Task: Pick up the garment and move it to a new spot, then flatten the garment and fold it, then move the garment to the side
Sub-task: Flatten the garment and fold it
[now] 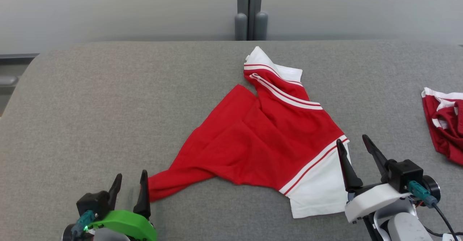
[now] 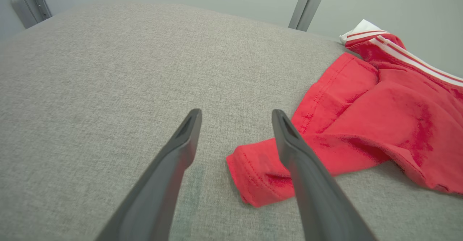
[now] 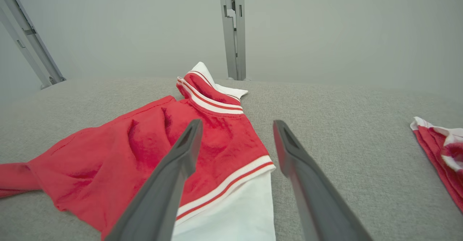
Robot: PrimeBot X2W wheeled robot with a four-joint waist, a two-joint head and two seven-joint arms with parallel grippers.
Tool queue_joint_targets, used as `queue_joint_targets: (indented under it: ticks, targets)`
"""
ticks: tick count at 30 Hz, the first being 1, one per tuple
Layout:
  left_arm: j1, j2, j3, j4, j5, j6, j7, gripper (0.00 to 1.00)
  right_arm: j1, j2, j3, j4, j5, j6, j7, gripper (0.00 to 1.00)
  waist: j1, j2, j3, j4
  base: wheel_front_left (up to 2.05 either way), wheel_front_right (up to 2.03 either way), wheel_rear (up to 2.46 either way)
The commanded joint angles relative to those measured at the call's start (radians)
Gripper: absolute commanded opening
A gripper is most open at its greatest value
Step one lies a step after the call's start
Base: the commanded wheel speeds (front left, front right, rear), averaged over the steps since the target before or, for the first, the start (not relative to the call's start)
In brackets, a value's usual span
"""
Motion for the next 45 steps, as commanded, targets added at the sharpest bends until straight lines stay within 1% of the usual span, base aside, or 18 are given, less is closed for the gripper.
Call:
queue_joint_targets:
  ticks: [1, 6, 10, 15, 20, 26, 29, 33, 35, 38, 43, 45]
  targets:
    - [-0.022, -0.005, 0.004, -0.001, 0.006, -0.002, 0.0, 1.0, -0.009, -0.003, 0.003, 0.007, 0.001, -0.001, -0.004, 1.0, 0.0, -0.0001, 0.005, -0.009, 0.0, 0.0, 0.0]
    - [-0.063, -0.021, 0.025, -0.018, 0.008, -0.002, 0.0, 1.0, -0.037, -0.003, 0.031, 0.042, 0.003, -0.001, -0.004, 1.0, 0.0, -0.0001, 0.025, -0.019, 0.0, 0.0, 0.0]
    - [-0.086, -0.03, 0.015, -0.025, 0.011, -0.002, 0.0, 1.0, -0.074, -0.004, 0.066, 0.076, 0.008, -0.001, -0.004, 1.0, 0.0, -0.0001, 0.044, -0.014, 0.0, 0.0, 0.0]
    - [-0.105, -0.035, 0.001, -0.032, 0.0, -0.002, 0.0, 1.0, -0.149, -0.003, 0.147, 0.133, 0.02, -0.001, -0.004, 1.0, 0.0, -0.0001, 0.07, 0.003, 0.0, 0.0, 0.0]
    - [-0.121, -0.038, -0.019, -0.037, -0.012, -0.002, 0.0, 1.0, -0.27, -0.004, 0.28, 0.227, 0.051, -0.001, -0.004, 1.0, 0.0, -0.0001, 0.096, 0.035, 0.0, 0.0, 0.0]
    - [-0.136, -0.041, -0.047, -0.04, -0.023, -0.002, 0.0, 1.0, -0.461, -0.004, 0.482, 0.39, 0.143, -0.001, -0.003, 1.0, 0.0, -0.0001, 0.121, 0.092, 0.0, 0.0, 0.0]
    - [-0.146, -0.042, -0.066, -0.042, -0.031, -0.002, 0.0, 1.0, -0.575, -0.004, 0.583, 0.483, 0.207, -0.001, 0.028, 1.0, 0.0, -0.0001, 0.131, 0.13, 0.0, 0.0, 0.0]
    - [-0.159, -0.044, -0.096, -0.045, -0.042, -0.002, 0.0, 1.0, -0.689, -0.004, 0.676, 0.6, 0.263, -0.001, 0.082, 1.0, 0.0, -0.0001, 0.15, 0.186, 0.0, 0.0, 0.0]
    - [-0.166, -0.044, -0.116, -0.049, -0.055, -0.002, 0.0, 1.0, -0.732, -0.004, 0.707, 0.654, 0.297, -0.001, 0.121, 1.0, 0.0, -0.0001, 0.162, 0.213, 0.0, 0.0, 0.0]
    - [-0.175, -0.044, -0.133, -0.055, -0.076, -0.002, 0.0, 1.0, -0.789, -0.005, 0.747, 0.724, 0.313, -0.001, 0.159, 1.0, 0.0, -0.0001, 0.18, 0.244, 0.0, 0.0, 0.0]
    - [-0.184, -0.044, -0.154, -0.057, -0.098, -0.002, 0.0, 1.0, -0.845, -0.005, 0.775, 0.87, 0.3, -0.001, 0.24, 1.0, 0.0, -0.0001, 0.209, 0.279, 0.0, 0.0, 0.0]
    - [-0.191, -0.044, -0.157, -0.057, -0.104, -0.002, 0.0, 1.0, -0.846, -0.003, 0.789, 0.896, 0.308, -0.001, 0.278, 1.0, 0.0, -0.0001, 0.217, 0.289, 0.0, 0.0, 0.0]
